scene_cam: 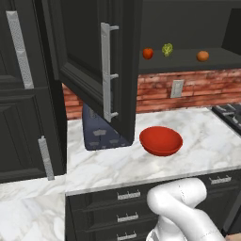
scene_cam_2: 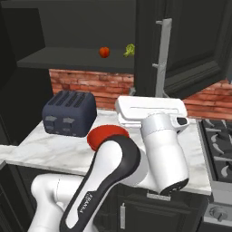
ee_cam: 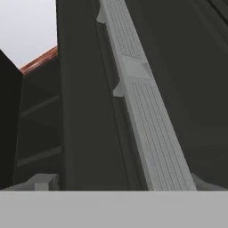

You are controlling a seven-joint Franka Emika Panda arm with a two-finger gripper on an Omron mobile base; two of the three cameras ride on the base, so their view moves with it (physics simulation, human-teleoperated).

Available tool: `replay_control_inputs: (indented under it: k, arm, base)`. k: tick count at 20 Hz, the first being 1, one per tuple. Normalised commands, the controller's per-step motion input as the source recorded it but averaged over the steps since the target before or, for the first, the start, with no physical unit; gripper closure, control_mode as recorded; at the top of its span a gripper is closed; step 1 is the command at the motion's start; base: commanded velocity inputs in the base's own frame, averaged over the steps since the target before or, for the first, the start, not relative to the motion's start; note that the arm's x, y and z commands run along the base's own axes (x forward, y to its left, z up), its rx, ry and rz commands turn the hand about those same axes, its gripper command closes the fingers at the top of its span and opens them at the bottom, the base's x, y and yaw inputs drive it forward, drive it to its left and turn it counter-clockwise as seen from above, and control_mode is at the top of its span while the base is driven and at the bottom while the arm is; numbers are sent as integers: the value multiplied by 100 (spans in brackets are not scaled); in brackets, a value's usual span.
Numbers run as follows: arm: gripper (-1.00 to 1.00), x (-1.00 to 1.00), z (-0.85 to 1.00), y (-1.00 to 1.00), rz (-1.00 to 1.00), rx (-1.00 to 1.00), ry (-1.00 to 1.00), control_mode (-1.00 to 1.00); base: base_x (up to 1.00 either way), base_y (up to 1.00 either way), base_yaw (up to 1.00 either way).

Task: Open the cabinet. Pick the apple and tangerine from the cabinet and place them into the bowl. Then close the cabinet.

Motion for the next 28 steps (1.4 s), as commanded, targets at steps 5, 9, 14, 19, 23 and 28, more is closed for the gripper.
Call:
replay_control_inputs:
  k: [5, 9, 14, 19, 23, 28]
  arm:
    - [-100, 41, -10, -4, 0, 0, 0, -100]
    - [-100, 43, 0, -66, 1, 5, 0, -100]
    - [-100, 46, 0, -90, 1, 11, 0, -100]
    - [-100, 24, 0, -34, 4, 4, 1, -100]
    - [-100, 9, 0, 0, 0, 0, 0, -100]
    - [-100, 2, 0, 0, 0, 0, 1, -100]
  base:
    - [0, 0, 0]
    - [0, 0, 0]
    - [0, 0, 0]
    - [0, 0, 0]
    - [0, 0, 0]
    - [0, 0, 0]
